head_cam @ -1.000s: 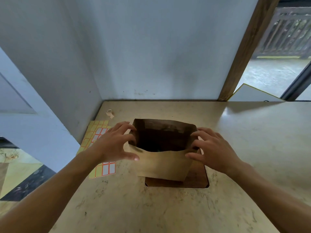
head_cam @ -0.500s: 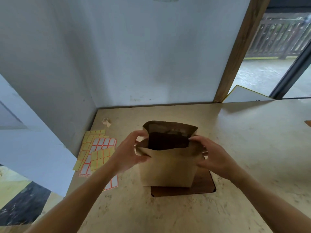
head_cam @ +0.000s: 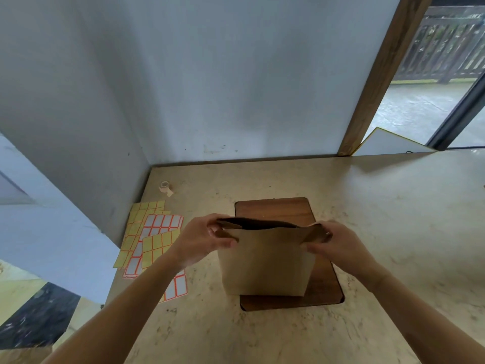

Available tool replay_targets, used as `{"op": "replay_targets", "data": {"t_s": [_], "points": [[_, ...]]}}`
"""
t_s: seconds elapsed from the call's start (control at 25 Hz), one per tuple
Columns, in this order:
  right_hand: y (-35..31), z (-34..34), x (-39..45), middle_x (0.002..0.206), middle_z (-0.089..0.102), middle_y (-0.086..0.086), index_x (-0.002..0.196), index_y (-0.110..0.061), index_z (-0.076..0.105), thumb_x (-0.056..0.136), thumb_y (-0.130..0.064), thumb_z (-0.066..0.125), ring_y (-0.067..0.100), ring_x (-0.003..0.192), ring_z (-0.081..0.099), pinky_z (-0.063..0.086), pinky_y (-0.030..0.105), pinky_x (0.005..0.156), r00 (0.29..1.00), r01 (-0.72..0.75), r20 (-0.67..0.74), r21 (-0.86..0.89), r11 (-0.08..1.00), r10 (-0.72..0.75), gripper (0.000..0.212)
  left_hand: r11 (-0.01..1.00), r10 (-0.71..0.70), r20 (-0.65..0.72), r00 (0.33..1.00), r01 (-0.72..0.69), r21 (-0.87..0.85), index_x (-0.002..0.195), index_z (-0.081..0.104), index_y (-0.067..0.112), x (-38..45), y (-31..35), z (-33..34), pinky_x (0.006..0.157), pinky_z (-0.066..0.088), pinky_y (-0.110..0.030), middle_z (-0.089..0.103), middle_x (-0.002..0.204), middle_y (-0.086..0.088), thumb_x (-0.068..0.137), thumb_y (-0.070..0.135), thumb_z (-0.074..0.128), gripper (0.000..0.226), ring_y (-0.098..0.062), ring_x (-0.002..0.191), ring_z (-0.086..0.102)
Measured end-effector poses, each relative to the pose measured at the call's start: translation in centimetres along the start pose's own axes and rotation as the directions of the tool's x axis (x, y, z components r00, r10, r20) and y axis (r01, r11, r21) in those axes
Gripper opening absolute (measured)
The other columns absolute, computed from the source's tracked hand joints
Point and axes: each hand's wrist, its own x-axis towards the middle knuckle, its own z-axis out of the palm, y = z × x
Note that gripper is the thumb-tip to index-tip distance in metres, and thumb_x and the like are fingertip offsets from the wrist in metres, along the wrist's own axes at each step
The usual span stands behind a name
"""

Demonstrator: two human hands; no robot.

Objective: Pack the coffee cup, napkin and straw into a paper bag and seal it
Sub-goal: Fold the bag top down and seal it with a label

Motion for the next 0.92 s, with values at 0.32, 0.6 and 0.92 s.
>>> {"op": "replay_targets", "data": {"t_s": [0.32, 0.6, 0.92], "points": [[0.6, 1.5, 0.4, 0.087, 0.074, -0.007, 0.096, -0.028, 0.069, 0.087, -0.035, 0.066, 0.014, 0.085, 0.069, 0.055, 0.021, 0.065, 0.994, -0.095, -0.017, 0.347, 0.933, 0.108, 0.012, 0.995, -0.093, -0.160, 0.983, 0.088, -0.039, 0.095, 0.063, 0.029, 0.6, -2.1, 1.1, 0.075, 0.043, -0.023, 0.067, 0.088, 0.015, 0.087, 0.034, 0.067, 0.010, -0.001, 0.089, 0.061], [1.1, 3.5, 0.3, 0.123, 0.049, -0.008, 0.123, -0.039, 0.057, 0.096, -0.041, 0.044, 0.014, 0.108, 0.049, 0.048, 0.034, 0.087, 0.957, 0.113, -0.201, -0.405, 0.907, -0.209, 0.030, 0.928, 0.101, -0.284, 0.953, 0.013, 0.373, 0.109, 0.065, 0.027, 1.1, -2.0, 3.6, 0.086, 0.043, -0.030, 0.053, 0.107, 0.002, 0.098, 0.026, 0.051, 0.018, -0.013, 0.100, 0.049], [-1.5, 6.0, -0.2, 0.104, 0.070, -0.010, 0.109, -0.032, 0.068, 0.093, -0.050, 0.044, 0.017, 0.096, 0.060, 0.046, 0.037, 0.084, 0.915, 0.349, 0.095, -0.678, 0.647, -0.393, 0.034, 0.616, 0.314, 0.030, 0.949, -0.228, 0.754, 0.097, 0.067, 0.023, 0.5, -0.7, 4.7, 0.086, 0.037, -0.037, 0.063, 0.097, 0.004, 0.095, 0.061, 0.018, 0.062, -0.017, 0.091, 0.054]]}}
